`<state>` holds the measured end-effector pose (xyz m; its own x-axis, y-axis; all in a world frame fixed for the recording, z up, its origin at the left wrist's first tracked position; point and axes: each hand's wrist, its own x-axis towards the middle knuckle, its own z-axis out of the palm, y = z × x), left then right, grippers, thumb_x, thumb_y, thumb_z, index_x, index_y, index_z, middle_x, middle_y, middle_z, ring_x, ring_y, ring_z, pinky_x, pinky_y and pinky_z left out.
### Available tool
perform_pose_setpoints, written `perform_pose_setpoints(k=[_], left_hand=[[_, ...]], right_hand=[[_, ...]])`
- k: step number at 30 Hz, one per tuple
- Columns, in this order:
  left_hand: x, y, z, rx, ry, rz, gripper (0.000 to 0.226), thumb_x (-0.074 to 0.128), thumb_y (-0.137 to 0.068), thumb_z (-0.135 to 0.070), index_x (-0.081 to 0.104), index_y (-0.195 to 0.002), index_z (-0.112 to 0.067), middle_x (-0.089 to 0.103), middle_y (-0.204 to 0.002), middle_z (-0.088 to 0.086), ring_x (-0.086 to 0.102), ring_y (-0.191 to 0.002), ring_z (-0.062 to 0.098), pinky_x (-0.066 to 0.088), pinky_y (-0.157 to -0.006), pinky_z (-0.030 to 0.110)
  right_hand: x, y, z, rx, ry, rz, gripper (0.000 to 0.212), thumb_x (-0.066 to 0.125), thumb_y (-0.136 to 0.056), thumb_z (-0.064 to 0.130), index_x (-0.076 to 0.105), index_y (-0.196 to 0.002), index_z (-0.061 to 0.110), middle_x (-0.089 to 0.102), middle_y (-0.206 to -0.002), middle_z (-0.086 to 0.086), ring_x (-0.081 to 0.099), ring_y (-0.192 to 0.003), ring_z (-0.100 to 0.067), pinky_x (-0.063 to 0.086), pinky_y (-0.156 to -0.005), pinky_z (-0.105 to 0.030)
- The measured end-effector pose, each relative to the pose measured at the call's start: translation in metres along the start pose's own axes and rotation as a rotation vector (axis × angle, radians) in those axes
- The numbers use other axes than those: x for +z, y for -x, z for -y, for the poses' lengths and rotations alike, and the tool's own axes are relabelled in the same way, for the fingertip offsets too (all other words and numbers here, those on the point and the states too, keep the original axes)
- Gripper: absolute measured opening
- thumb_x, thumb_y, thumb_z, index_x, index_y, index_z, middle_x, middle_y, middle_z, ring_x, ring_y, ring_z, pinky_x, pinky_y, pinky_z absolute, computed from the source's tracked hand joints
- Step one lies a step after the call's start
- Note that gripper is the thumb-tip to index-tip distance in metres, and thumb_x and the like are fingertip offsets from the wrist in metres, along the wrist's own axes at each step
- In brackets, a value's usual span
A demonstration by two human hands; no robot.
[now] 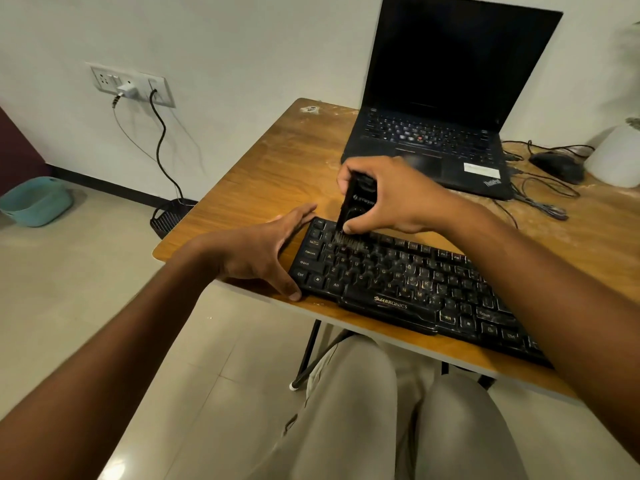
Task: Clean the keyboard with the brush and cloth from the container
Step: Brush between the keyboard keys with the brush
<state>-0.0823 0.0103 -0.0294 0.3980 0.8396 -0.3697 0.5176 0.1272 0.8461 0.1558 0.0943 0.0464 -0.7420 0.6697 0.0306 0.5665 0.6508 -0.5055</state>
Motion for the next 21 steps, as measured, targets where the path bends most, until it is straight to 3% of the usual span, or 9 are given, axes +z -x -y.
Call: perform_pose_setpoints(k=[3, 6, 10, 14, 21], left_hand=[[0.000, 0.000, 0.000, 0.002, -0.001, 0.001, 0.151, 0.097, -0.059, -0.002, -0.002, -0.157, -0.059, 0.026, -0.162, -0.004, 0.052, -0.132, 0.026, 0.057, -0.101, 0.042], [0.000, 0.000, -0.001, 0.006, -0.009, 0.002, 0.150, 0.097, -0.060, -0.002, -0.003, -0.157, -0.058, 0.025, -0.163, -0.004, 0.051, -0.132, 0.025, 0.056, -0.102, 0.041], [0.000, 0.000, -0.002, 0.008, -0.015, 0.005, 0.150, 0.095, -0.061, 0.000, -0.004, -0.159, -0.056, 0.025, -0.162, -0.003, 0.053, -0.129, 0.025, 0.058, -0.099, 0.038], [-0.001, 0.000, 0.000, 0.011, -0.031, -0.002, 0.150, 0.096, -0.062, -0.002, -0.005, -0.159, -0.055, 0.027, -0.161, -0.002, 0.053, -0.129, 0.025, 0.058, -0.099, 0.036], [-0.001, -0.001, 0.001, 0.005, -0.038, 0.004, 0.151, 0.098, -0.059, -0.005, -0.004, -0.158, -0.056, 0.025, -0.163, -0.006, 0.049, -0.133, 0.023, 0.055, -0.104, 0.039]], right_hand=[[-0.005, -0.009, -0.014, 0.028, 0.018, -0.091, 0.049, 0.092, -0.068, 0.022, 0.059, -0.104, 0.025, 0.062, -0.097, 0.011, 0.064, -0.095, -0.016, 0.045, -0.061, -0.012], [-0.008, -0.006, -0.013, 0.012, 0.072, -0.125, 0.047, 0.089, -0.071, 0.018, 0.059, -0.105, 0.026, 0.062, -0.100, 0.010, 0.063, -0.097, -0.018, 0.054, -0.068, -0.024], [0.002, 0.014, -0.004, -0.027, 0.111, -0.071, 0.046, 0.089, -0.073, 0.018, 0.055, -0.100, 0.033, 0.062, -0.093, 0.012, 0.065, -0.084, -0.013, 0.048, -0.054, -0.017], [0.001, 0.030, 0.008, -0.053, -0.001, -0.046, 0.047, 0.092, -0.071, 0.024, 0.055, -0.097, 0.037, 0.066, -0.093, 0.008, 0.068, -0.078, -0.015, 0.056, -0.055, -0.030], [-0.004, 0.010, -0.010, -0.003, -0.008, -0.055, 0.047, 0.092, -0.069, 0.021, 0.059, -0.101, 0.028, 0.063, -0.094, 0.010, 0.061, -0.086, -0.008, 0.045, -0.058, -0.015]])
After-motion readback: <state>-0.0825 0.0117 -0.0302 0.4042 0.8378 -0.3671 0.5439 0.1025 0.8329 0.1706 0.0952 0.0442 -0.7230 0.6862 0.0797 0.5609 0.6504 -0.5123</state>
